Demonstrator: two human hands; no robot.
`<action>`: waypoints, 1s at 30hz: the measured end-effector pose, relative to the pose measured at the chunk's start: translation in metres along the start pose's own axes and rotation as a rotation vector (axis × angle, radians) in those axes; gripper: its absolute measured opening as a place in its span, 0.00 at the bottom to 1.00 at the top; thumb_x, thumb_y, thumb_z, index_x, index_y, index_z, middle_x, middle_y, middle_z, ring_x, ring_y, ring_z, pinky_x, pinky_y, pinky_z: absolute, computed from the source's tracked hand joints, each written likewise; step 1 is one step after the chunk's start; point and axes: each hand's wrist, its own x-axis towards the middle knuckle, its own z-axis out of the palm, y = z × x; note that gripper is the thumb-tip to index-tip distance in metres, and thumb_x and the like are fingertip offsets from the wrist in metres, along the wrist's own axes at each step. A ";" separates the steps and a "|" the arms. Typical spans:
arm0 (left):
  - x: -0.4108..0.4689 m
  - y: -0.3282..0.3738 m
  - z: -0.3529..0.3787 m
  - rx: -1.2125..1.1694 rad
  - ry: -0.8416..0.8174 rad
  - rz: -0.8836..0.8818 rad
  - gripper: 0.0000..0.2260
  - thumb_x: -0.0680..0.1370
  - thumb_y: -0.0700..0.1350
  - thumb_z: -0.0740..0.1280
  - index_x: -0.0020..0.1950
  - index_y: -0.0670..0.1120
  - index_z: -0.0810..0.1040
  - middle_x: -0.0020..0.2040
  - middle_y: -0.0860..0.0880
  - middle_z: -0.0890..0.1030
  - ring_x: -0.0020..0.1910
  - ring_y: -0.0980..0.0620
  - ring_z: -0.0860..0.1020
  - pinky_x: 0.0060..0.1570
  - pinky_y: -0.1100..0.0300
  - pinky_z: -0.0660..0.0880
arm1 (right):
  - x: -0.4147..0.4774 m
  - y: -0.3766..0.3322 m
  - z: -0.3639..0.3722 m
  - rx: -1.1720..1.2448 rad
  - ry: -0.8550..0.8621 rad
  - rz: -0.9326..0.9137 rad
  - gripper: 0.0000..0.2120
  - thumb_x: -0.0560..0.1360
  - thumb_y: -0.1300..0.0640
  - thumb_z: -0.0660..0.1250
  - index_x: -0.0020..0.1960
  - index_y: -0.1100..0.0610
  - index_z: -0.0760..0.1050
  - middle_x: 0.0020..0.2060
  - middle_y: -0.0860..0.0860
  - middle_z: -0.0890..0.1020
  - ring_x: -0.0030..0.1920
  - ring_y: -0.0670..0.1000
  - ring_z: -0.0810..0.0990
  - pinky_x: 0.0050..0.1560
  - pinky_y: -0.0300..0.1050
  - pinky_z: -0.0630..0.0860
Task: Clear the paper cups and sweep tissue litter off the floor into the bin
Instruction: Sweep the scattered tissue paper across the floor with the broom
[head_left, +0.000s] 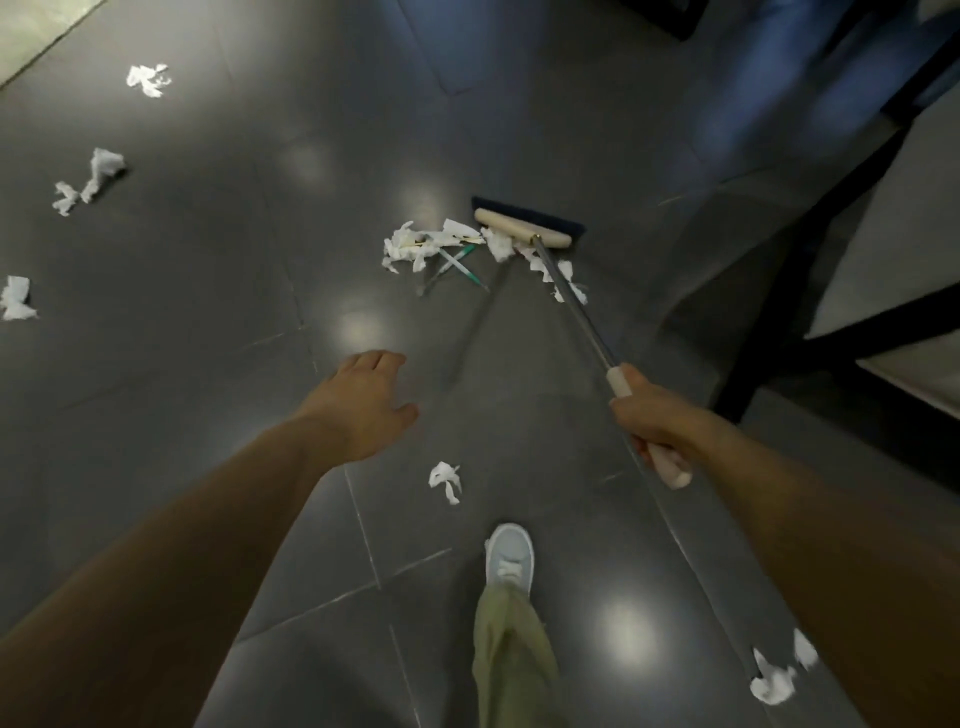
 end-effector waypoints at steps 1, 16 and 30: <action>-0.018 0.000 0.010 -0.004 0.000 0.006 0.28 0.79 0.52 0.61 0.76 0.46 0.56 0.75 0.47 0.59 0.74 0.48 0.56 0.71 0.54 0.57 | -0.016 0.015 0.017 0.009 -0.004 -0.003 0.32 0.78 0.58 0.56 0.77 0.41 0.48 0.47 0.60 0.74 0.34 0.53 0.73 0.31 0.44 0.71; -0.180 0.026 0.066 -0.043 0.008 0.033 0.26 0.79 0.53 0.62 0.73 0.43 0.61 0.72 0.46 0.64 0.71 0.46 0.61 0.69 0.54 0.60 | -0.221 0.127 0.120 0.355 0.055 -0.119 0.23 0.81 0.57 0.56 0.75 0.44 0.61 0.32 0.54 0.74 0.25 0.49 0.71 0.22 0.39 0.68; -0.149 0.027 0.073 -0.136 0.079 -0.264 0.28 0.79 0.54 0.61 0.75 0.45 0.57 0.75 0.47 0.61 0.74 0.48 0.58 0.71 0.55 0.57 | -0.075 -0.024 -0.021 0.057 0.062 -0.349 0.19 0.74 0.62 0.57 0.62 0.51 0.74 0.33 0.58 0.77 0.28 0.55 0.74 0.31 0.45 0.73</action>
